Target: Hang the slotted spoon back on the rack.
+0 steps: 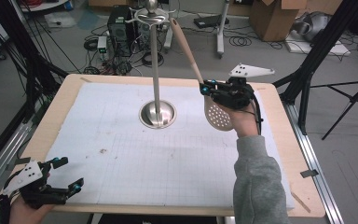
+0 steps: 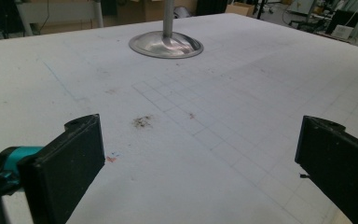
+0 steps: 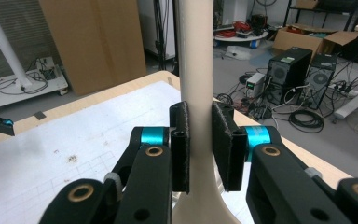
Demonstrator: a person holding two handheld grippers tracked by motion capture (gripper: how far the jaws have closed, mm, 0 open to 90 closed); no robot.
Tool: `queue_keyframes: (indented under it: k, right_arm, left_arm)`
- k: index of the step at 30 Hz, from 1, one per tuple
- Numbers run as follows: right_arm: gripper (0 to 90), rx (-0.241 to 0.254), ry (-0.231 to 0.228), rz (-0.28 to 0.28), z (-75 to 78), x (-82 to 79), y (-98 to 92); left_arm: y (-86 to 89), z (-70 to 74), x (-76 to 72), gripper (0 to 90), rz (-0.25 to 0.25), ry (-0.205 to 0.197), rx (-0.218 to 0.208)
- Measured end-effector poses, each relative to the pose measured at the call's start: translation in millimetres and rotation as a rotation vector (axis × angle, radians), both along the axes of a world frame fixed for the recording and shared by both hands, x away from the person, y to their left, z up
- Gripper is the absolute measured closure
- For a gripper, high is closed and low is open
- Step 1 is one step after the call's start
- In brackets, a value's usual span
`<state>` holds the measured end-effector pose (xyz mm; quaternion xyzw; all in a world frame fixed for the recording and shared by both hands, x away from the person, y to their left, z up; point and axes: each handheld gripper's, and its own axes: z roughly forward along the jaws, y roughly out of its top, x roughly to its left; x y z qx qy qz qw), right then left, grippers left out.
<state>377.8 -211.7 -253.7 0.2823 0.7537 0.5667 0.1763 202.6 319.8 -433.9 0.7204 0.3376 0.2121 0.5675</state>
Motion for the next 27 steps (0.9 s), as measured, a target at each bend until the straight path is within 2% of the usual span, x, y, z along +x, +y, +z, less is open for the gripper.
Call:
queue_keyframes:
  k: [16, 27]
  right_arm:
    - [78.0, -0.021, 0.025, -0.001, -5.6, 7.0, 13.7]
    - [78.0, -0.054, 0.046, -0.009, -11.2, 13.4, 27.0]
  left_arm:
    - [2.0, -0.2, -0.5, 1.7, 0.011, 0.001, -0.003]
    - [3.1, 0.4, -0.8, 1.7, 0.013, -0.002, -0.004]
